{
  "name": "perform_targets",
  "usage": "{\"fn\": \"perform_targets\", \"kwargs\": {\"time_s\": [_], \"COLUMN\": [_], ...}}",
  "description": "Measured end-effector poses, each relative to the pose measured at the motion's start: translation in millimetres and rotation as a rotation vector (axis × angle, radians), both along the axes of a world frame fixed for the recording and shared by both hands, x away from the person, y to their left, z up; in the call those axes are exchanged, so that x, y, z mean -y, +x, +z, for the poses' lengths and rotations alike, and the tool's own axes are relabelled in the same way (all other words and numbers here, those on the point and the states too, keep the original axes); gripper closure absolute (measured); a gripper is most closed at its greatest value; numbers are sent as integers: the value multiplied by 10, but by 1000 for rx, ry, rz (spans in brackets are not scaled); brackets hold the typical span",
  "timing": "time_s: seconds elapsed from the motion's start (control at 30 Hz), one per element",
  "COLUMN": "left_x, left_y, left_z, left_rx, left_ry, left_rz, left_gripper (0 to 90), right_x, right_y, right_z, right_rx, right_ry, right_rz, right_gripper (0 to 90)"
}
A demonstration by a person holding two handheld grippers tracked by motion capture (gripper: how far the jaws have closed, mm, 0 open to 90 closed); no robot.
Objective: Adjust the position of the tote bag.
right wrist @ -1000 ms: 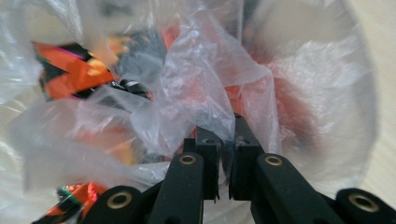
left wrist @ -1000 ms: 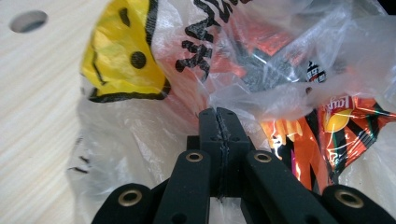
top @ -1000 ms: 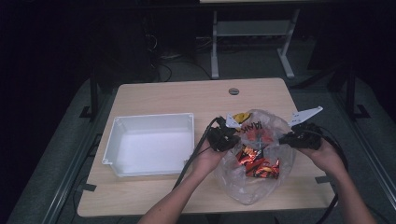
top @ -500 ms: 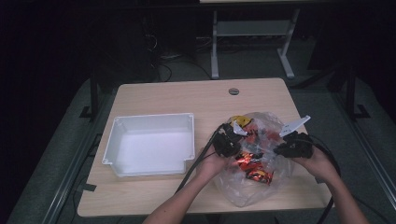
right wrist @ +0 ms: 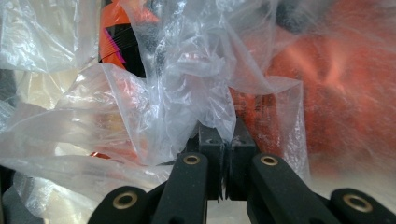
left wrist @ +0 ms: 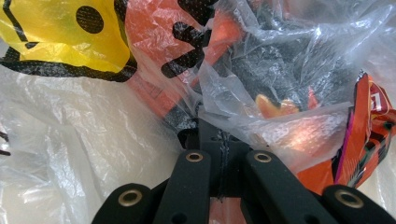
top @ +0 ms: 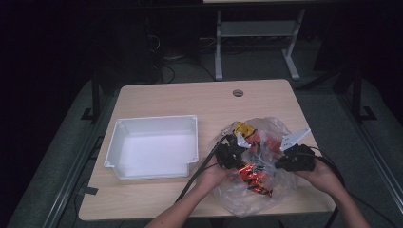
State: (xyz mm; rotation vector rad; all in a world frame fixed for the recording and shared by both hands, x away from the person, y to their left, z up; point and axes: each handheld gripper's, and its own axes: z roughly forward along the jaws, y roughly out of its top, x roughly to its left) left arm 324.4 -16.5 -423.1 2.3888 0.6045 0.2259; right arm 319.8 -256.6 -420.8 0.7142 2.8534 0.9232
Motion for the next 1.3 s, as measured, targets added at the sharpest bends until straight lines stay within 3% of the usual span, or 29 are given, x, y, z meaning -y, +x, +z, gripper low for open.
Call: {"fn": "perform_targets", "kwargs": {"time_s": [0.17,0.37,0.47,0.57,0.7,0.73,0.8,0.9,1.03,1.17,1.3], "left_x": [-18,-73,-120,-153,-212,-236,-240,-237,-196,-125,-51], "left_y": [-119,-161,-152,-136,-84,-55,-44,6,97,192,274], "left_z": [-18,-11,37,110,225,292,322,410,476,464,369], "left_rx": [18,20,22,25,49,62,69,88,94,97,81], "left_ry": [6,19,-1,-32,-56,-69,-77,-81,-105,-99,-90], "left_rz": [-17,-37,-36,-15,1,11,19,30,61,92,118], "left_gripper": [900,900,900,900,900,900,900,900,900,899,899], "right_x": [-27,-50,-48,-29,32,64,81,141,187,189,193], "right_y": [-100,-168,-192,-218,-254,-261,-253,-186,-58,90,256], "right_z": [-30,-61,-46,47,305,449,513,678,761,717,562], "right_rx": [-7,-5,-7,9,71,102,116,151,158,132,104], "right_ry": [11,5,-4,-5,16,26,34,46,67,73,76], "right_rz": [22,40,51,56,41,30,25,7,-29,-74,-117], "right_gripper": [874,874,873,870,861,854,852,851,844,835,829]}}
